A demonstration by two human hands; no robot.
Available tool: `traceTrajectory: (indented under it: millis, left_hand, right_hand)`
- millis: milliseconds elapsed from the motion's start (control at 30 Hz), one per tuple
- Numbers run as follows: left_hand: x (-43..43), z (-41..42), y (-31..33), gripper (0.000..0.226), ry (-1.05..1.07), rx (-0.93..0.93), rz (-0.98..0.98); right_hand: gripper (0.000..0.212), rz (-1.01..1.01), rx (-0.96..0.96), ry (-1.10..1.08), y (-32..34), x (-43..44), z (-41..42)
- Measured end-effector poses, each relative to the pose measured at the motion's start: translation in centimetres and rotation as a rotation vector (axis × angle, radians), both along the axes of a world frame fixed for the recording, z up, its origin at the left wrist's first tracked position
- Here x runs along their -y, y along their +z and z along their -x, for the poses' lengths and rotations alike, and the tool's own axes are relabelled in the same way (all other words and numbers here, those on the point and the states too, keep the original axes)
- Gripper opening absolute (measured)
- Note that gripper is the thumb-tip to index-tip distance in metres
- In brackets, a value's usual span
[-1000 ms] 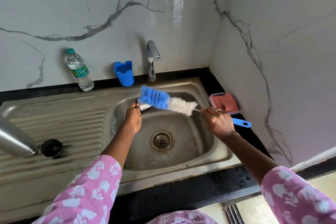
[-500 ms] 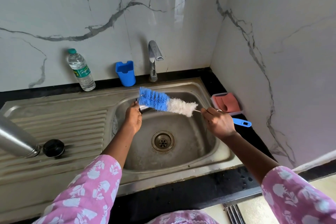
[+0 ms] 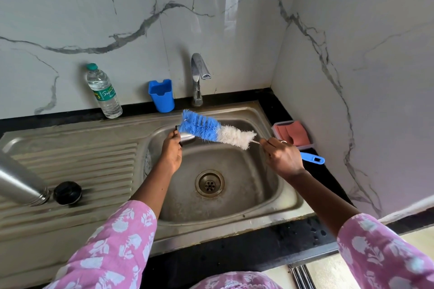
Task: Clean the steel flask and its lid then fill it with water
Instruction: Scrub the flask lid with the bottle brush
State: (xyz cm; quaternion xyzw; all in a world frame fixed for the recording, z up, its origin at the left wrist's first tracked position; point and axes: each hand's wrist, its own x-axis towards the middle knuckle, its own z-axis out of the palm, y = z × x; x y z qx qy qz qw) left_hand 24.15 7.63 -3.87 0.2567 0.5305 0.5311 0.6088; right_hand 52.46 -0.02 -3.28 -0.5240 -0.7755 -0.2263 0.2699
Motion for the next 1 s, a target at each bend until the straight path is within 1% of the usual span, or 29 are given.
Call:
traceTrajectory:
  millis: [67,133,300,367,433,500,600,800,900,1000]
  left_hand:
    - [0.0,-0.3,0.3,0.028,0.002,0.04,-0.017]
    - [-0.2,-0.3,0.4,0.031,0.001,0.016,-0.02]
    - [-0.6,0.3,0.1,0.017,0.014,-0.089,-0.007]
    - [-0.7,0.5,-0.3,0.019,0.035,-0.084,0.007]
    - [-0.5,0.4,-0.4,0.024,0.04,-0.085,0.013]
    - [-0.2,-0.1,-0.2,0.033,0.022,-0.076,0.006]
    - [0.1,-0.3,0.2,0.04,0.014,-0.064,0.006]
    - [0.0,0.9,0.4,0.043,0.08,-0.004,0.056]
    - [0.0,1.1,0.1,0.044,0.072,-0.008,0.055]
    - [0.5,0.2,0.1,0.044,0.011,-0.009,0.037]
  right_hand:
    - [0.03,0.021,-0.023,-0.037,0.2,-0.3,0.4]
    - [0.028,0.027,-0.026,-0.041,0.0,-0.4,0.6]
    - [0.033,-0.005,-0.005,0.012,0.0,0.3,-0.2]
    - [0.036,-0.004,-0.002,0.018,0.0,0.4,-0.4]
    - [0.035,0.009,-0.012,0.005,-0.1,0.3,-0.3]
    - [0.027,0.014,-0.023,-0.014,-0.1,-0.1,0.3]
    - [0.016,0.006,-0.011,-0.017,-0.1,-0.4,0.9]
    - [0.028,-0.027,0.035,0.035,-0.7,0.3,-0.8]
    - [0.029,-0.022,0.036,0.024,-0.6,0.4,-0.7]
    - [0.024,-0.01,0.011,0.0,-0.4,0.0,0.3]
